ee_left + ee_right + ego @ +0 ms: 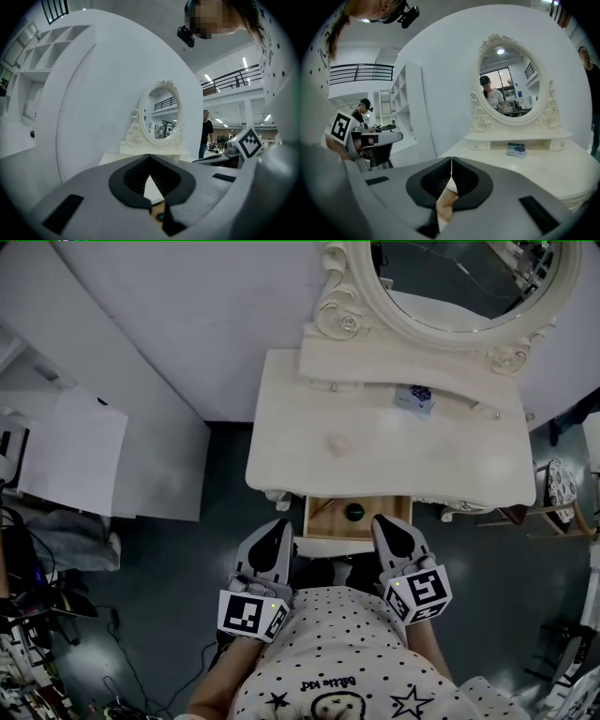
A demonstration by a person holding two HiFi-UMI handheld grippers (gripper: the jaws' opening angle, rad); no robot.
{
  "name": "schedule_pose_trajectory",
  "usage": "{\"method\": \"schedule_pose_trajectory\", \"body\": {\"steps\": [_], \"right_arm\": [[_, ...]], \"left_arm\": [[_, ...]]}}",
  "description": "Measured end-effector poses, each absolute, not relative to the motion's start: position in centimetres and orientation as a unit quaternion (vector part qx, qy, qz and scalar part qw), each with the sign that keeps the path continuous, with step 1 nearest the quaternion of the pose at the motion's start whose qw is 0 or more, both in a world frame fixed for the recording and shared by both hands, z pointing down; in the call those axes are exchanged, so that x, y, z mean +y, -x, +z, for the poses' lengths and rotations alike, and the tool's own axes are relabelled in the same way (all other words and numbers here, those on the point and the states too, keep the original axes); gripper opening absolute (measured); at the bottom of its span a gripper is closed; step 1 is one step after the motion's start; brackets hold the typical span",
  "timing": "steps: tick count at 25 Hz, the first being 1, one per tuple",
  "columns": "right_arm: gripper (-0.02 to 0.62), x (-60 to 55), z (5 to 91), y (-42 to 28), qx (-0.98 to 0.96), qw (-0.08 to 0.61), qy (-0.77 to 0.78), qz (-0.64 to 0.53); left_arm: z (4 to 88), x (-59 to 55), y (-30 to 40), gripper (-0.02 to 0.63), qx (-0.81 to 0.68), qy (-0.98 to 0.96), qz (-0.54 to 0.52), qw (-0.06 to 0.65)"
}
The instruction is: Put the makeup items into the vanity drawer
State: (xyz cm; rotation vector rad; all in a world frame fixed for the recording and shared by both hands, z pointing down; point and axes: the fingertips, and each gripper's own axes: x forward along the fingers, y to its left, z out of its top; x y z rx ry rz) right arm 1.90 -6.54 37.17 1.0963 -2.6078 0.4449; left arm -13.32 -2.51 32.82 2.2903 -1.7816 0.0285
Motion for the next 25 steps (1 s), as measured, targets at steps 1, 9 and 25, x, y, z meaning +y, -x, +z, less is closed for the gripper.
{"method": "schedule_pose_trajectory", "body": {"steps": [1,9,25], "right_arm": [[0.009,-7.0,37.0,-1.6,-0.903,0.139,-0.378,0.149],[0.115,-13.1,35.0,0.0,-0.906,0.144,-0.384,0.104],[0.175,-23.4,45.3,6.2,-0.894,0.264,-0.340,0.123]], "left_arm": [[32.8,-2.5,13.6,0.006,-0.612,-0.782,0.008,0.121],[32.9,-2.9,14.0,0.006,-0.615,-0.778,0.008,0.126],[33.4,-1.9,15.5,0.006,-0.632,-0.762,0.006,0.138]]}}
